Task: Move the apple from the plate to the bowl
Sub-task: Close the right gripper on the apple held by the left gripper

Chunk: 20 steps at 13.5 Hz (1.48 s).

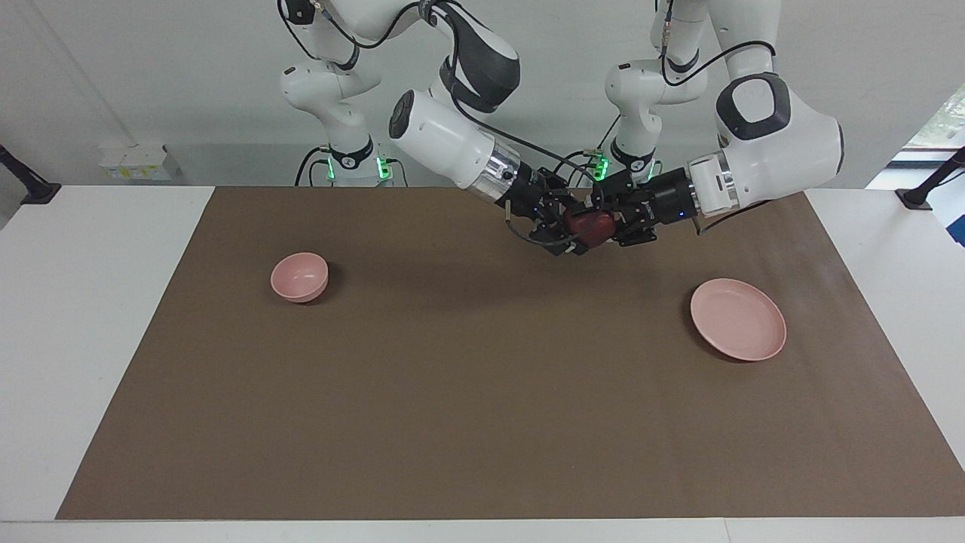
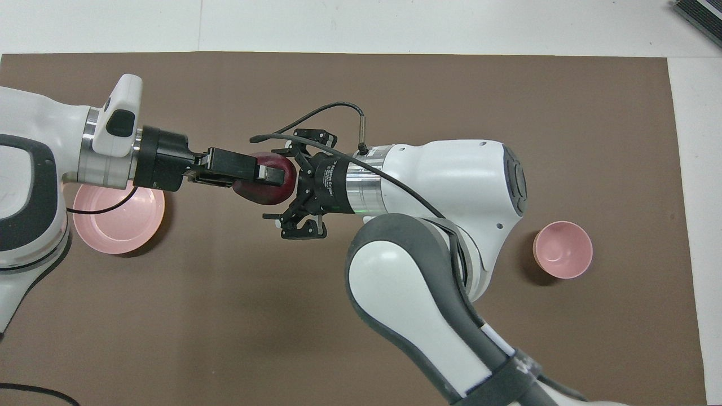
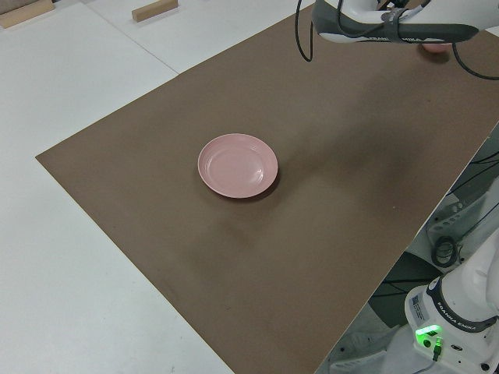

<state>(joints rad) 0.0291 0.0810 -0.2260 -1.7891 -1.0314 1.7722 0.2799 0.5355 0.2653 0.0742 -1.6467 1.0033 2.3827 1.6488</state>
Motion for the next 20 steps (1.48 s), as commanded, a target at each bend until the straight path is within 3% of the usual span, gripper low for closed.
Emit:
{"name": "enactJointPlan", "arguments": {
  "steps": [1,2,6,7,8,16,20],
  "values": [
    [-0.024,-0.033,0.011,-0.032,-0.01,0.007,0.002,0.0,0.011,0.012,0.001,0.016,0.014,0.01,-0.053,0.04],
    [-0.026,-0.033,0.011,-0.033,-0.009,0.006,0.002,0.0,0.012,0.012,0.001,0.016,0.012,0.01,-0.053,0.0],
    [-0.026,-0.035,0.01,-0.032,-0.009,0.006,-0.056,0.02,0.012,0.011,0.001,0.016,0.012,0.01,-0.055,0.0],
    [-0.028,-0.033,0.011,-0.024,-0.007,0.007,-0.095,0.39,0.012,0.011,0.001,0.016,0.011,0.01,-0.055,0.0],
    [-0.031,-0.035,0.011,-0.021,0.002,0.01,-0.094,0.99,0.011,0.011,0.001,0.016,0.011,0.009,-0.053,0.0],
    [-0.008,-0.076,0.025,0.02,0.174,0.006,-0.172,1.0,-0.058,-0.034,-0.01,0.01,0.005,-0.069,-0.061,0.0],
    [0.017,-0.089,0.025,0.08,0.365,0.004,-0.255,1.0,-0.158,-0.073,-0.01,0.013,-0.129,-0.204,-0.156,0.0]
  ]
}}
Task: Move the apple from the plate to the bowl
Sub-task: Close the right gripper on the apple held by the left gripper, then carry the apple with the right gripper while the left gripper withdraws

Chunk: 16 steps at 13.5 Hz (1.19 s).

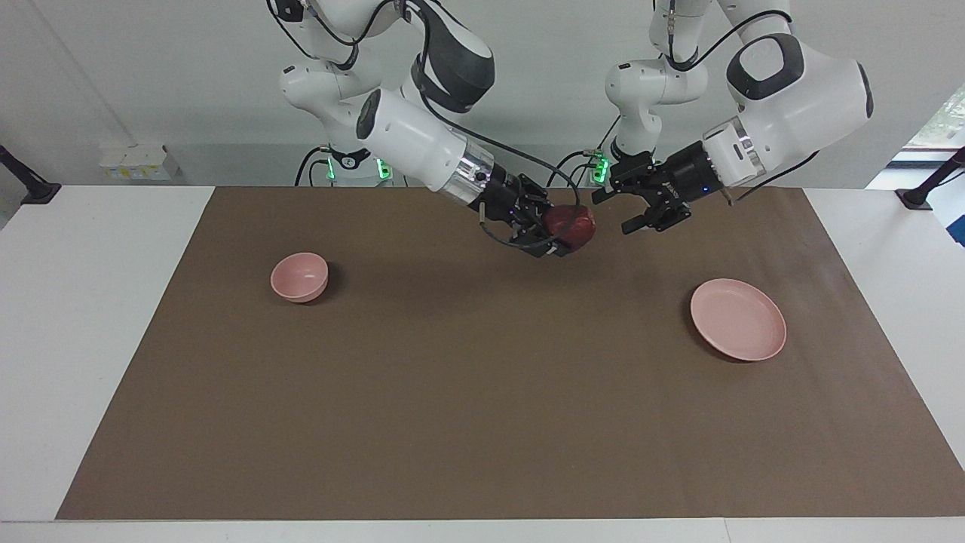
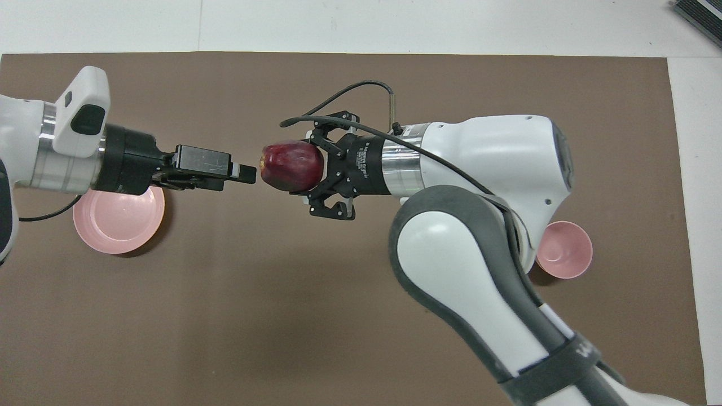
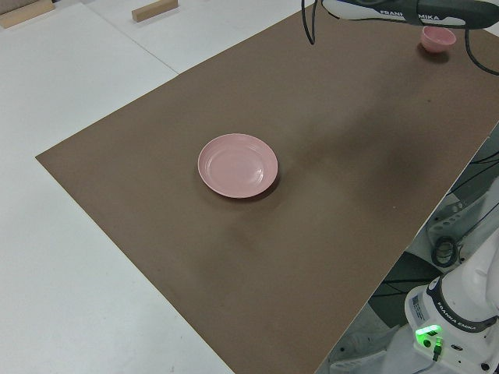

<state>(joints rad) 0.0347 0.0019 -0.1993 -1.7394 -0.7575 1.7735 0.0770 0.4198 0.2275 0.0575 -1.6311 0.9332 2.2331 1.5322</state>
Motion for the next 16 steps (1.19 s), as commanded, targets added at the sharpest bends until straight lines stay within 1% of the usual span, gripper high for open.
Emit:
{"name": "enactJointPlan", "arguments": {
  "steps": [1,4,7,8,10,12,14,16],
  "values": [
    [0.011,-0.01,-0.002,0.041,0.171,0.003,-0.072,1.0,-0.064,-0.046,0.005,-0.001,-0.106,-0.088,-0.065,0.0],
    [0.011,-0.011,-0.002,0.049,0.402,-0.028,-0.075,1.0,-0.13,-0.076,0.007,-0.001,-0.253,-0.151,-0.18,0.0],
    [0.01,-0.023,-0.005,0.049,0.622,-0.068,-0.075,1.0,-0.196,-0.091,0.004,0.0,-0.33,-0.257,-0.356,0.0],
    [0.01,-0.025,-0.005,0.049,0.671,-0.08,-0.069,1.0,-0.216,-0.094,0.001,0.002,-0.364,-0.291,-0.424,0.0],
    [0.014,-0.025,-0.002,0.049,0.73,-0.088,-0.062,1.0,-0.262,-0.105,0.002,0.002,-0.434,-0.325,-0.541,0.0],
    [0.016,-0.023,-0.005,0.06,0.824,-0.1,-0.056,1.0,-0.311,-0.105,0.002,0.002,-0.471,-0.372,-0.662,0.0],
    [0.014,-0.004,-0.005,0.136,0.845,-0.208,-0.056,1.0,-0.349,-0.111,0.001,-0.003,-0.534,-0.4,-0.812,0.0],
    [0.019,-0.01,-0.002,0.187,0.839,-0.255,-0.056,1.0,-0.369,-0.117,0.002,-0.007,-0.643,-0.44,-0.929,0.0]
  ]
}}
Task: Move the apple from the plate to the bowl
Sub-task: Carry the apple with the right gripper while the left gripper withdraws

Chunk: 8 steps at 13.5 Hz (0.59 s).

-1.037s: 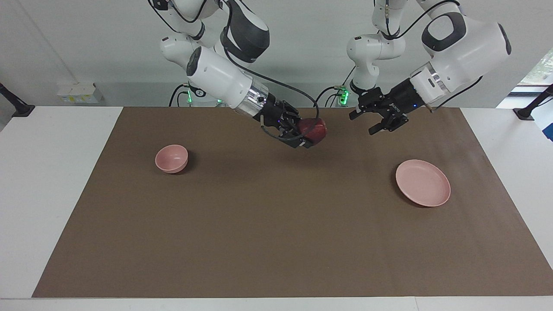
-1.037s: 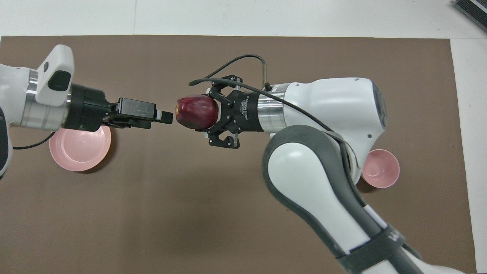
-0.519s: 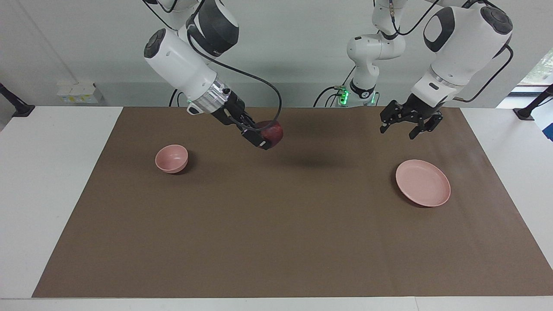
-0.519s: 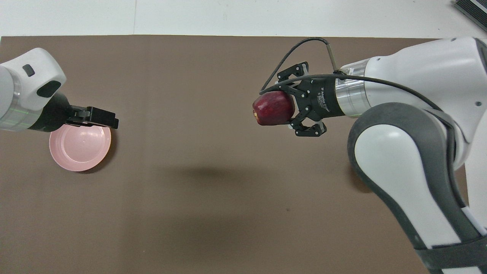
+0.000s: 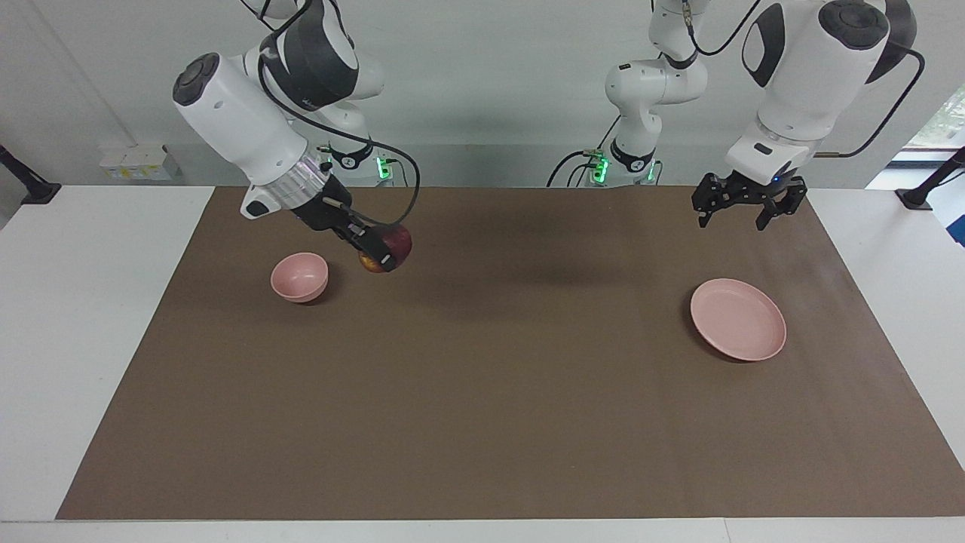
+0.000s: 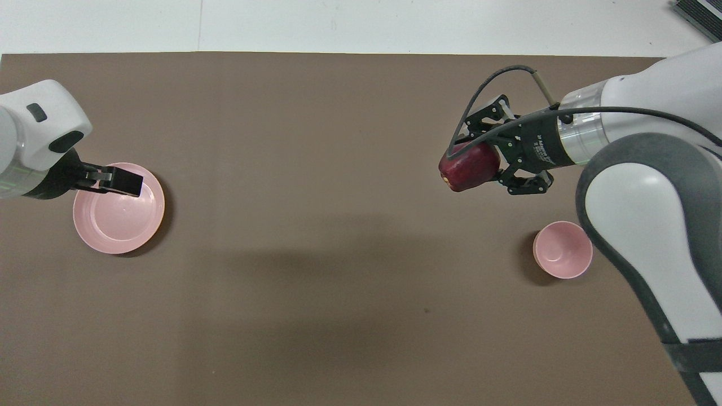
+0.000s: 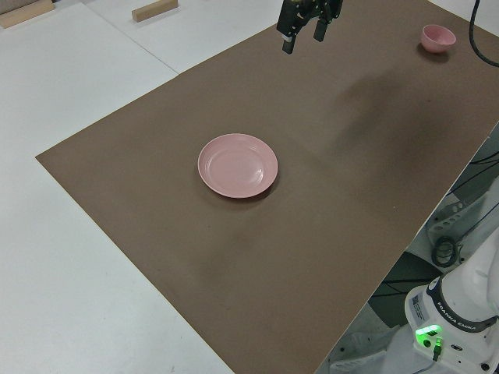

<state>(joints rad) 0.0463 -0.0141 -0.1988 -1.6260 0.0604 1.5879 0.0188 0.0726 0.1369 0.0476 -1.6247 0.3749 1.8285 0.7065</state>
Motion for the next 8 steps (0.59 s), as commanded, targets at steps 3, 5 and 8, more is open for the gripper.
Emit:
{"name": "enactJointPlan", "arguments": {
  "steps": [3,5,8],
  "values": [
    [0.01,-0.004,0.013,0.089,0.009,-0.06,0.006,1.0,-0.023,-0.051,0.012,-0.052,-0.259,-0.049,-0.257,0.0],
    [0.03,-0.006,0.016,0.084,-0.04,-0.057,0.006,1.0,-0.02,-0.091,0.012,-0.128,-0.376,0.003,-0.294,0.0],
    [0.029,-0.007,0.012,0.086,-0.063,-0.068,-0.003,1.0,-0.022,-0.177,0.011,-0.314,-0.444,0.168,-0.32,0.0]
  ]
}}
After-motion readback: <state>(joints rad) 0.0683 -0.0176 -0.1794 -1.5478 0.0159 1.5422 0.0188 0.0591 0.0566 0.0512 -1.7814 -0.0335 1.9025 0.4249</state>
